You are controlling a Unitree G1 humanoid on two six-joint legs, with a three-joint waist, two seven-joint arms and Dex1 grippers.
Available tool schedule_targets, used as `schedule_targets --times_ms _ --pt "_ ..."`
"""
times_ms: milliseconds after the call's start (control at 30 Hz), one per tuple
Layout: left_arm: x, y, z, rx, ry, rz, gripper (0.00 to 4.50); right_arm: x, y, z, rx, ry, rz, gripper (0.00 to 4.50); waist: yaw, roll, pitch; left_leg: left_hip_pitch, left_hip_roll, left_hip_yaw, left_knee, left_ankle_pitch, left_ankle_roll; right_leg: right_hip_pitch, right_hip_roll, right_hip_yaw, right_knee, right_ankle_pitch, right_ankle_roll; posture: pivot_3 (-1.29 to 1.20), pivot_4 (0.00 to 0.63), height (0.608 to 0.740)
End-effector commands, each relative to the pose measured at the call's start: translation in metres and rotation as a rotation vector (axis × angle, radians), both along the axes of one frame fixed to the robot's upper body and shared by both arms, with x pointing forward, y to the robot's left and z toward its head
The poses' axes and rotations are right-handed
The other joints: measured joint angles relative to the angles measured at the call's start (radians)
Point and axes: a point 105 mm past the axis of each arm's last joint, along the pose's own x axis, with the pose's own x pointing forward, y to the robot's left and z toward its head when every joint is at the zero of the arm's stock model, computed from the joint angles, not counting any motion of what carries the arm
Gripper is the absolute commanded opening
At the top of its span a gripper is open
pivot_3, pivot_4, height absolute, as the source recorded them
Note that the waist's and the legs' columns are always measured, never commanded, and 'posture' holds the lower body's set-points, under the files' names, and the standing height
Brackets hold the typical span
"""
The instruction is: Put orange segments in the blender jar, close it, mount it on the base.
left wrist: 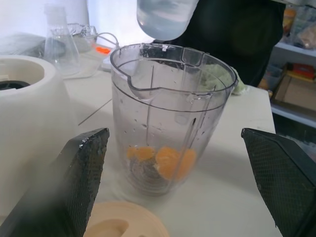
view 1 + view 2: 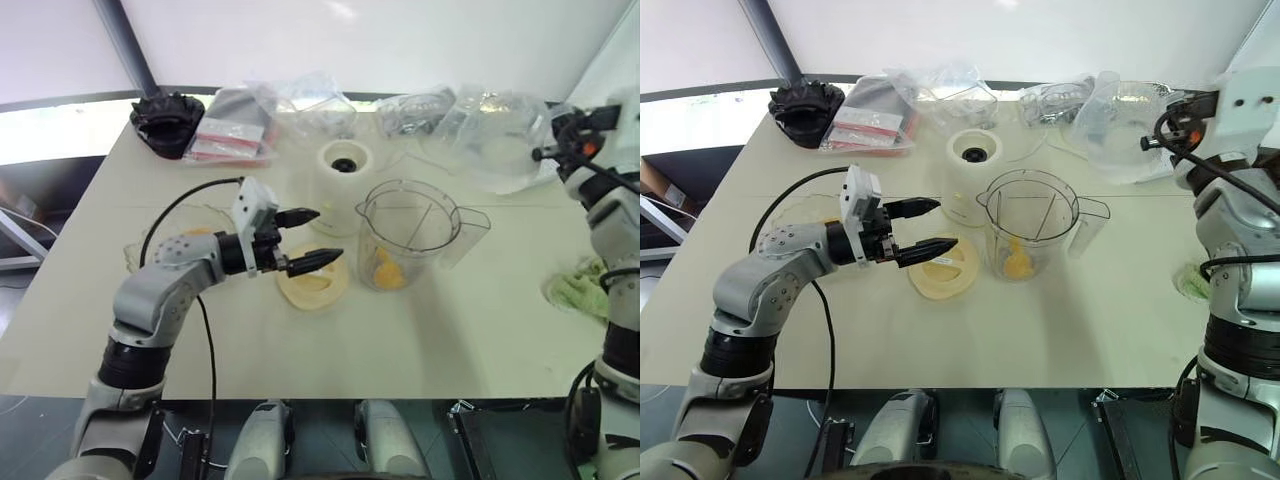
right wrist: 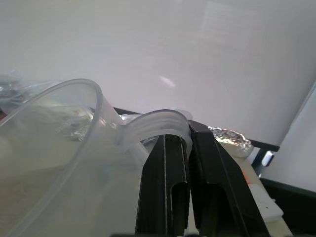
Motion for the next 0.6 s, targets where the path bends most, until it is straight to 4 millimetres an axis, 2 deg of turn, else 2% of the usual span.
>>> schedule_targets --times_ms 33,600 --pt "0.000 -0.002 0.009 -0.004 -0.051 -0.007 4.50 -0.017 0.006 0.030 -0.057 -0.126 0.007 0.01 0.000 0.000 0.000 0.000 0.000 0.000 0.000 0.000 0.000 0.000 0.000 0.000 0.000 0.000 0.000 0.00 0.150 0.740" --pt "0.002 -0.006 0.006 0.032 -0.058 -0.022 4.50 -0.026 0.018 0.022 -0.270 -0.100 0.040 0.01 -0.001 0.000 0.000 0.000 0.000 0.000 0.000 0.000 0.000 0.000 0.000 0.000 0.000 0.000 0.000 0.00 0.150 0.740"
